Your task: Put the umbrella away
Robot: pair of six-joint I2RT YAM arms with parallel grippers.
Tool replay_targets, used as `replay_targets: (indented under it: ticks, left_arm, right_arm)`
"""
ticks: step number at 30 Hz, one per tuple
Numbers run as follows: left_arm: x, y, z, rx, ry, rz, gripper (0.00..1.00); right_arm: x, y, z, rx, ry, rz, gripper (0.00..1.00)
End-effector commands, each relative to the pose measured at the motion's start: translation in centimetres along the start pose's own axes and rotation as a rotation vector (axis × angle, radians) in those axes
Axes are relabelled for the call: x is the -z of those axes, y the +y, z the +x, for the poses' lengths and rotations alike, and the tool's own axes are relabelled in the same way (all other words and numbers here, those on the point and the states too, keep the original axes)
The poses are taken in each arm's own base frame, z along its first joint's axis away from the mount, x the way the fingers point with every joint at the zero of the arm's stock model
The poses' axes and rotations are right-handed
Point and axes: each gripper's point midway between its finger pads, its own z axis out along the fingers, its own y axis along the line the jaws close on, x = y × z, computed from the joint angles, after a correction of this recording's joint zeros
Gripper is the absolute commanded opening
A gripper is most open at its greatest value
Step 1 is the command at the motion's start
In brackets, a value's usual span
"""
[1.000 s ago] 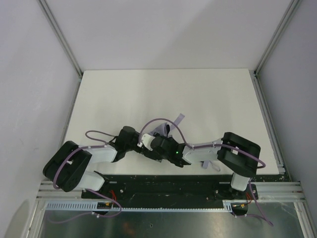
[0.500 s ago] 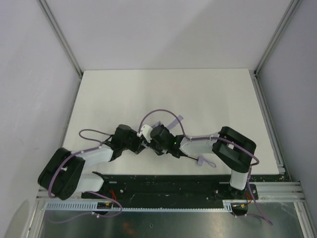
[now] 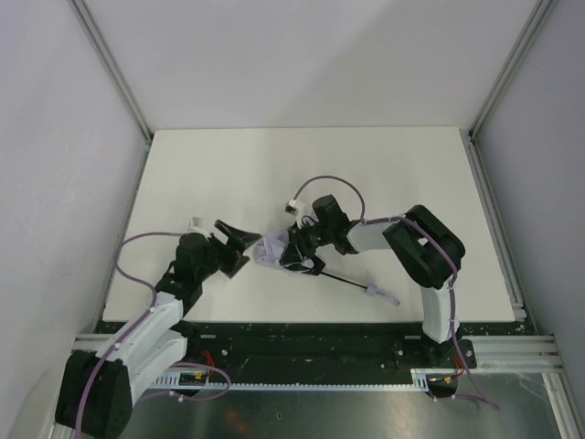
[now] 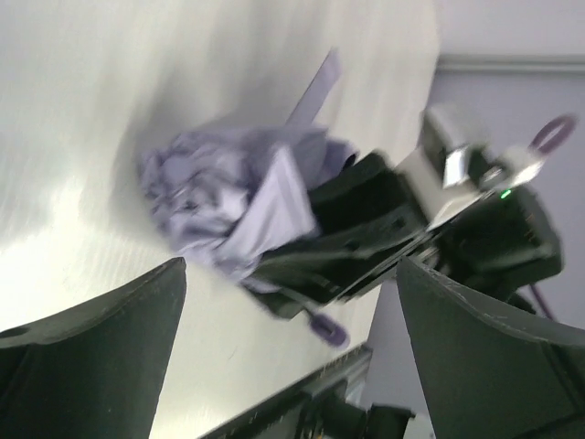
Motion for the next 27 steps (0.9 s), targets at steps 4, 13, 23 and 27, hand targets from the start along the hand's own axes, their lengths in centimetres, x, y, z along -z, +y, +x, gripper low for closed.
replay_targets:
  ticks: [4,13,23,27]
  left_arm:
    - [-0.3,2.3,4.7,0.108,0.223,-0.046,1.00]
    - [-2.9,4.3,8.6,0.296,0.348,-0.229,0.99]
    - [-4.9,7.1,10.0,0.347,0.285,-0.386,0.97]
    - [-4.6,11.8,10.0,0.339,0.223,-0.549,0.92]
  right_arm:
    - [1.4,-1.2,12.9,-0.508,0.318,-0.087,0.00]
    - [1.5,-1.5,11.1,-0.541,0.268,-0.115,0.00]
    - [1.3,-0.5,9.7,-0.504,0.244,-0.146,0.00]
    - [1.0,0.7,8.7,-0.454,0.228,-0.172,0.00]
